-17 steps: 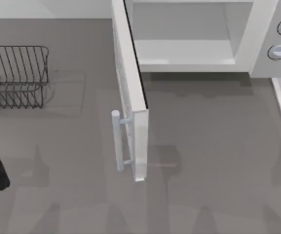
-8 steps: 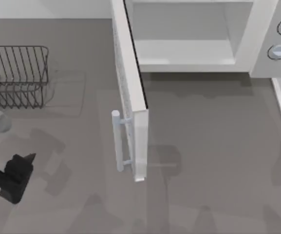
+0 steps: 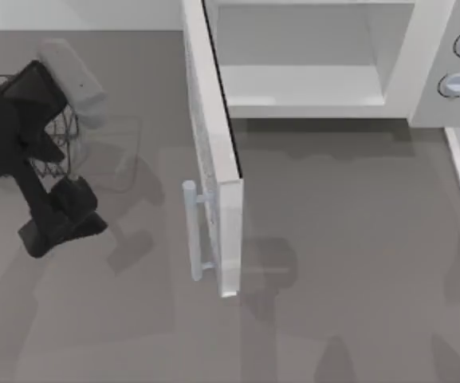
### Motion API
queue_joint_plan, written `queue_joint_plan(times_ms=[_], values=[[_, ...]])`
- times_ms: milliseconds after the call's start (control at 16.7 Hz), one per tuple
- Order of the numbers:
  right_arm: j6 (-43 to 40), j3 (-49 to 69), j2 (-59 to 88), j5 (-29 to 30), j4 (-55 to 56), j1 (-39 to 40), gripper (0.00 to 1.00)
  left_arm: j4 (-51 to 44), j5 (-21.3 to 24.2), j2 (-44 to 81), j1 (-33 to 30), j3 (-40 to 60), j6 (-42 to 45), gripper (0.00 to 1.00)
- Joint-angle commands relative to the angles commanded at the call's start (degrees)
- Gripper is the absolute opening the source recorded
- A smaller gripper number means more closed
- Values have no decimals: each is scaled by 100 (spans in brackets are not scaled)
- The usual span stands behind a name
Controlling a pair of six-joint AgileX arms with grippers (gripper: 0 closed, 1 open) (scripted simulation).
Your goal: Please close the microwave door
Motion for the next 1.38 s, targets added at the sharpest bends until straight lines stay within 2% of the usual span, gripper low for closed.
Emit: queue_joint_plan(times_ms=[360,600,1080,1380], values=[[0,0,0,0,0,0,100,-1488,512,1941,-352,2901,1114,100],[0,0,0,0,0,0,100,-1872,730,2558,-451,4127,1572,100],[0,0,0,0,0,0,100,-1904,778,2662,-446,4382,1674,100],[0,0,0,0,0,0,100,-1053,716,2640,-706,3600,1436,100]])
